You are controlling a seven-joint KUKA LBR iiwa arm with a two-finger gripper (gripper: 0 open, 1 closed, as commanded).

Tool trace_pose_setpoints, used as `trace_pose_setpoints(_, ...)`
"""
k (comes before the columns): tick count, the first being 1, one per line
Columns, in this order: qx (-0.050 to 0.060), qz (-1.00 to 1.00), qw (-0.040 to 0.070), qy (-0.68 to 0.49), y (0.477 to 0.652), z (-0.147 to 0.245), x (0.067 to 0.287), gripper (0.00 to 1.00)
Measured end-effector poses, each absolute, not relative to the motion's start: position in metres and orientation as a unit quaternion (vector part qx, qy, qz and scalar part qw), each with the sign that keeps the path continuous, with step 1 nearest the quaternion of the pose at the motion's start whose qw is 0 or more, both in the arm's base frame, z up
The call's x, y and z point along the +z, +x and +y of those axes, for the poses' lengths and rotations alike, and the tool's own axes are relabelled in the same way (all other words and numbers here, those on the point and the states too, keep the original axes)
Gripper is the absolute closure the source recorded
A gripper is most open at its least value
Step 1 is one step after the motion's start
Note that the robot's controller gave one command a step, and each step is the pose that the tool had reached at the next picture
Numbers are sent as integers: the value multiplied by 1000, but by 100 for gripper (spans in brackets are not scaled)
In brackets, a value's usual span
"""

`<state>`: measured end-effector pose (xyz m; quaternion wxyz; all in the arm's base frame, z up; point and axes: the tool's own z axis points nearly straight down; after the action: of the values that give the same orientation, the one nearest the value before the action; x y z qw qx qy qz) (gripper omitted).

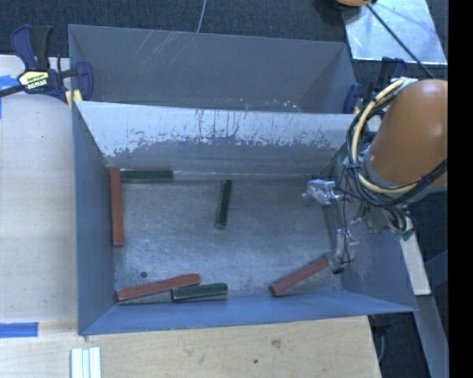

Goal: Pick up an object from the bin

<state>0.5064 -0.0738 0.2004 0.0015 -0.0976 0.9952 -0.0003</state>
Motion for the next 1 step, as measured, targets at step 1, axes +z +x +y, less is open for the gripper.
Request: trace_pose_setpoints(1, 0, 995, 2, -98, 506, -74, 200, 0)
